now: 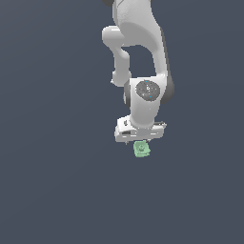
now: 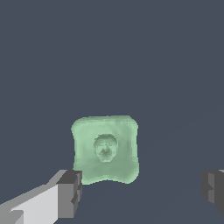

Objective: Pick up the object and move it to a goal position.

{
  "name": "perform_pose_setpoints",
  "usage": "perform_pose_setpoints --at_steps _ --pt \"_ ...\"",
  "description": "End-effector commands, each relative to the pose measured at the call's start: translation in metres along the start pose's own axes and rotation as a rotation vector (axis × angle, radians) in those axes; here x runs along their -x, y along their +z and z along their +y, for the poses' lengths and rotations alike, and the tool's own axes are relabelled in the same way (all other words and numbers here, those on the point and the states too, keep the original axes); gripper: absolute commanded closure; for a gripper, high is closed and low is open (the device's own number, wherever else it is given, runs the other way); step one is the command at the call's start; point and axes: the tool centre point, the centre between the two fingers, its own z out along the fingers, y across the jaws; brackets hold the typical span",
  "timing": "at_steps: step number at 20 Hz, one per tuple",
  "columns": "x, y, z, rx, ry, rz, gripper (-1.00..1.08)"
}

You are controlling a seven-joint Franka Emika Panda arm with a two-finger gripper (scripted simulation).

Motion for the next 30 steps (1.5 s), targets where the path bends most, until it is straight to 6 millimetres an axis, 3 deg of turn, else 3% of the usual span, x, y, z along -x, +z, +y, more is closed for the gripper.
perform_pose_setpoints --at_steps 1,5,11,20,25,26,30 --pt "-0.003 0.01 -0.014 -0.002 -0.018 0.001 -0.92" --pt "-0.005 0.018 -0.025 -0.004 -0.032 0.001 -0.92" --pt "-0.005 0.022 -0.026 -0.005 -0.033 0.0 -0.92" --pt "-0.004 0.063 -0.027 -0.005 -0.034 0.001 -0.92" --pt "-0.005 0.07 -0.027 -0.005 -0.034 0.001 -0.92" --pt "-0.005 0.07 -0.027 -0.005 -0.034 0.001 1.08" --pt "-0.005 0.07 -0.027 -0.005 -0.034 0.001 1.08"
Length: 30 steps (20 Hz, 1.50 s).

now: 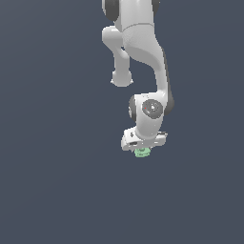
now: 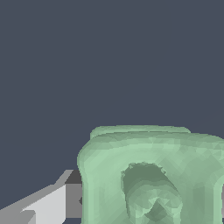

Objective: Pick up the object and move it to a goal position.

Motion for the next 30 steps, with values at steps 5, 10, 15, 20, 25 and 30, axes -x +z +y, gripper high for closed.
perform_pose_setpoints --at_steps 5,10,15,20,25,30 --pt "0.0 0.001 0.0 0.0 0.0 0.0 1.08" --pt "0.0 -0.002 0.002 -0.001 -0.007 0.004 1.08" --pt "-0.002 -0.012 0.009 -0.006 -0.034 0.02 1.08" --pt "-0.004 -0.03 0.022 -0.014 -0.081 0.048 1.08" --pt "-0.007 -0.053 0.039 -0.025 -0.145 0.085 1.08" --pt "-0.011 -0.079 0.059 -0.038 -0.218 0.128 1.08"
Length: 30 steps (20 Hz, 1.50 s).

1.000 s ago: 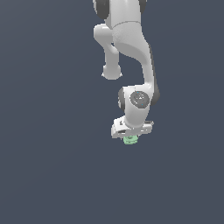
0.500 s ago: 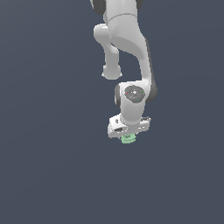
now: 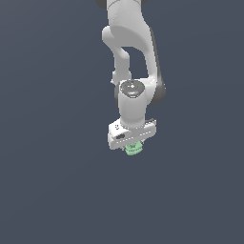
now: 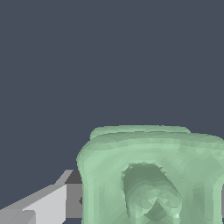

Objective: Pick up the object and move it to a goal position.

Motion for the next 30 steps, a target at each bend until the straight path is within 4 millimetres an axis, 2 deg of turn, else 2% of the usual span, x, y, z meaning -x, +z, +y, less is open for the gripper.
perform_pose_setpoints --at_steps 1,30 --pt "-0.002 -0.013 0.01 -0.006 -0.037 0.021 1.08" --pt "-0.026 -0.157 0.119 -0.089 -0.436 0.257 1.08"
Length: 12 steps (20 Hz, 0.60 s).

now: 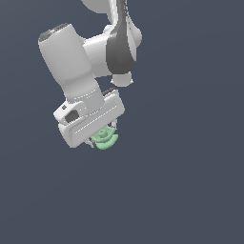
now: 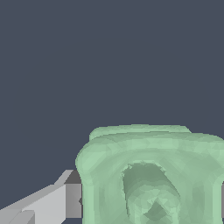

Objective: Pick up the object and move it to a goal position.

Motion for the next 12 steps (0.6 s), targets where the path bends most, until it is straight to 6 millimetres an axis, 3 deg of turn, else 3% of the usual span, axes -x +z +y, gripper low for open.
perform_pose_setpoints --at_steps 1,12 --pt "-0.002 -0.014 0.01 -0.008 -0.04 0.024 1.08" --pt "-0.012 -0.078 0.059 -0.049 -0.215 0.127 1.08"
